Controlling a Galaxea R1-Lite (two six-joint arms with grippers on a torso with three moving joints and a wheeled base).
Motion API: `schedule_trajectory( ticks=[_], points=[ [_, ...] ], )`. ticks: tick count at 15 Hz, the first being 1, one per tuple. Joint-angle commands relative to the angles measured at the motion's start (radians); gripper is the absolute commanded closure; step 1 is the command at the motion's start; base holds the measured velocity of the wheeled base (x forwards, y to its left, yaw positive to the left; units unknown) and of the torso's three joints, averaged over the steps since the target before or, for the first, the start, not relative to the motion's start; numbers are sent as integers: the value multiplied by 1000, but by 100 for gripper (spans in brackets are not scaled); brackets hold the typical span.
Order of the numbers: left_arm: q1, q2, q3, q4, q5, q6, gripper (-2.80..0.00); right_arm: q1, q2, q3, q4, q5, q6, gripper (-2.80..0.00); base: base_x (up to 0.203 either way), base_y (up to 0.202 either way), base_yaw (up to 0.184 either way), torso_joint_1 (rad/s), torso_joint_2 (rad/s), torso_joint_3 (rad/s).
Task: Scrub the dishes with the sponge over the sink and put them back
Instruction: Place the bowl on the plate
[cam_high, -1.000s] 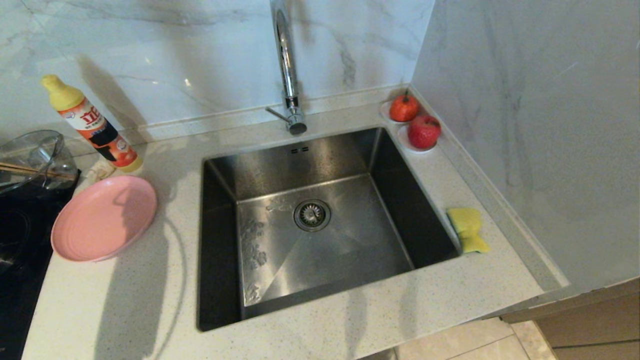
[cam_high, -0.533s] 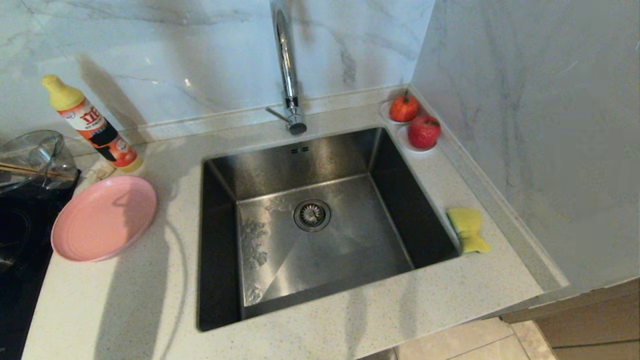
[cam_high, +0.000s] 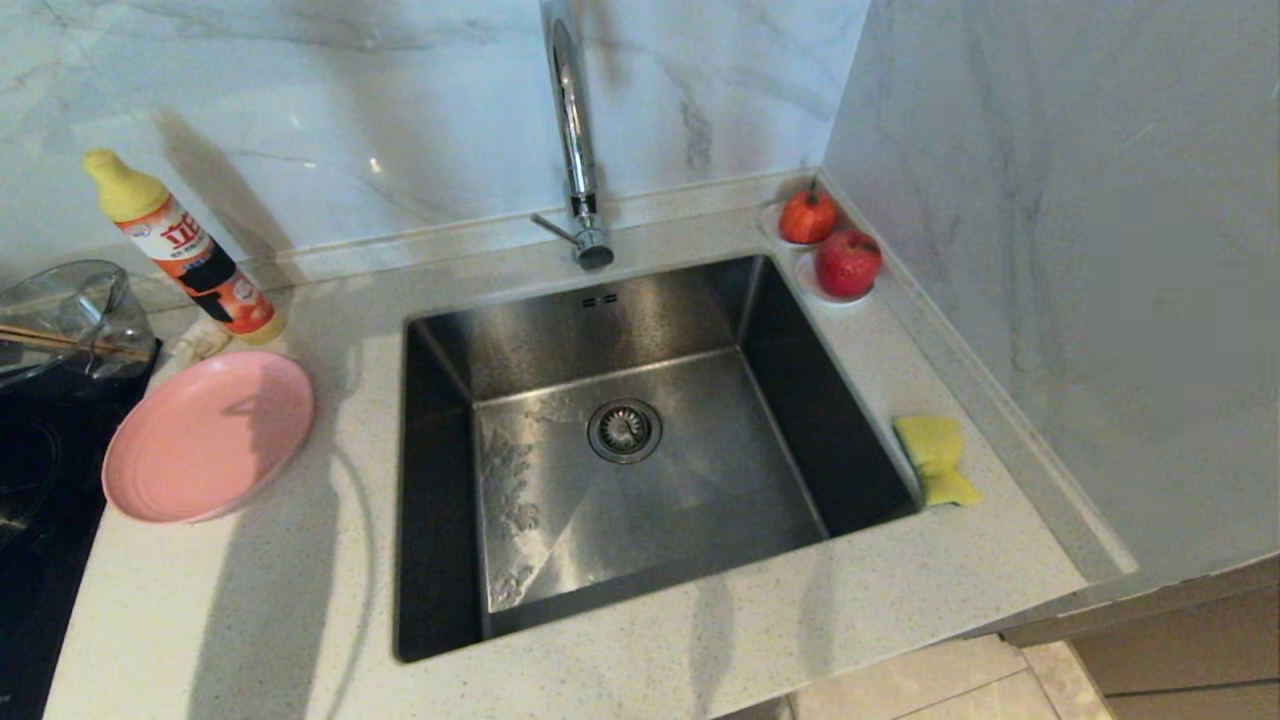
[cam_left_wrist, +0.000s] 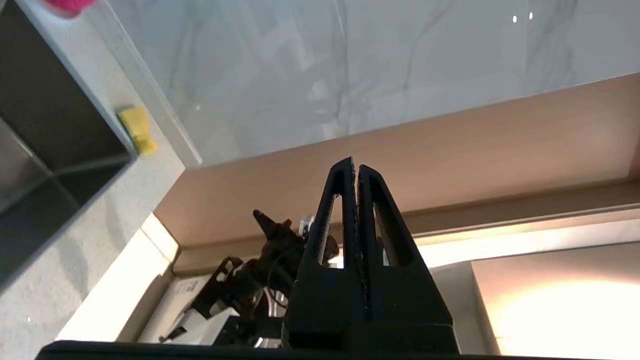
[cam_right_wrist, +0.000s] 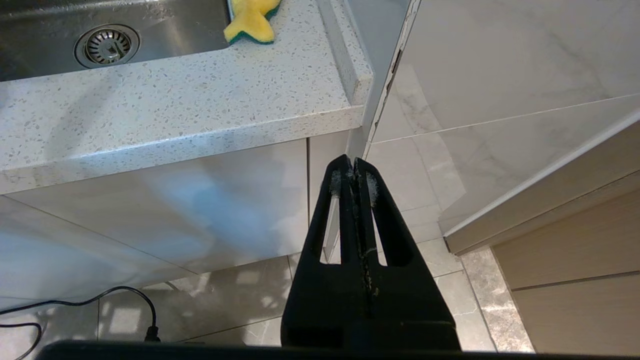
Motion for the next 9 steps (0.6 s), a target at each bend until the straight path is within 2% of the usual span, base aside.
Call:
schedule_trajectory(
  ticks=[1,2,4,7,9],
  points=[
    [0,-17,28,-57,-35,-78,0,0,2,0,0,1,0,0,0,0,0,0,0,0],
    [0,-24,37,-79,-62,-135,0,0,2,0,0,-1,0,0,0,0,0,0,0,0],
    [13,-38,48,-125,-70,-240,0,0,2,0,0,1,0,0,0,0,0,0,0,0],
    [29,-57,61,-121,-70,-248,0,0,2,0,0,1,0,0,0,0,0,0,0,0],
    [30,-63,57,-125,-70,-331,0,0,2,0,0,0,0,0,0,0,0,0,0,0]
  ],
)
